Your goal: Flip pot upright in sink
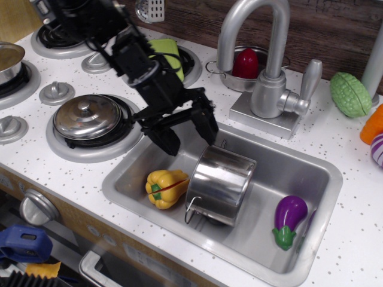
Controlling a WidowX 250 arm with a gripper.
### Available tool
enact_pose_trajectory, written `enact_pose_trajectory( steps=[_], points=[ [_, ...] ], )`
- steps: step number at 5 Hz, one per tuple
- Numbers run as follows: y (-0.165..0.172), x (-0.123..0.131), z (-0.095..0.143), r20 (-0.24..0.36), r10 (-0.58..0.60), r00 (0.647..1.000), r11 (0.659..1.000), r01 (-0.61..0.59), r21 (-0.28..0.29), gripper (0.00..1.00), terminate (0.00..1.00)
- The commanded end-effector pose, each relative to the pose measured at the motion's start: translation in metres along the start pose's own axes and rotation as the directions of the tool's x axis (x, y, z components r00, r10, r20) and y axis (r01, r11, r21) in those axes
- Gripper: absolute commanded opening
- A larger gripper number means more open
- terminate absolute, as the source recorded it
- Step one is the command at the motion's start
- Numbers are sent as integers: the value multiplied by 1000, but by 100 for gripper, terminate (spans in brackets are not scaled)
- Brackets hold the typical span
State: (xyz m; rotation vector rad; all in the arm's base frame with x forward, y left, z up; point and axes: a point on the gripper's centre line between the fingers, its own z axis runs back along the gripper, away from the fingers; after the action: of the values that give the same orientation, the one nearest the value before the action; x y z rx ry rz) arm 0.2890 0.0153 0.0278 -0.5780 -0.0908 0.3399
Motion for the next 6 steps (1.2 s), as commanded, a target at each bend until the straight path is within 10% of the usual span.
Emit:
enact_pose_trajectory(
  steps=[1,3,6],
  points=[
    [-1,3,2,9,5,1000,993,-4,-118,100,0],
    [-1,-5,-10,-74,35,997,962,-54,-267,100,0],
    [-19,-23,-33,-23,61,998,934,-65,-352,100,0]
  ],
)
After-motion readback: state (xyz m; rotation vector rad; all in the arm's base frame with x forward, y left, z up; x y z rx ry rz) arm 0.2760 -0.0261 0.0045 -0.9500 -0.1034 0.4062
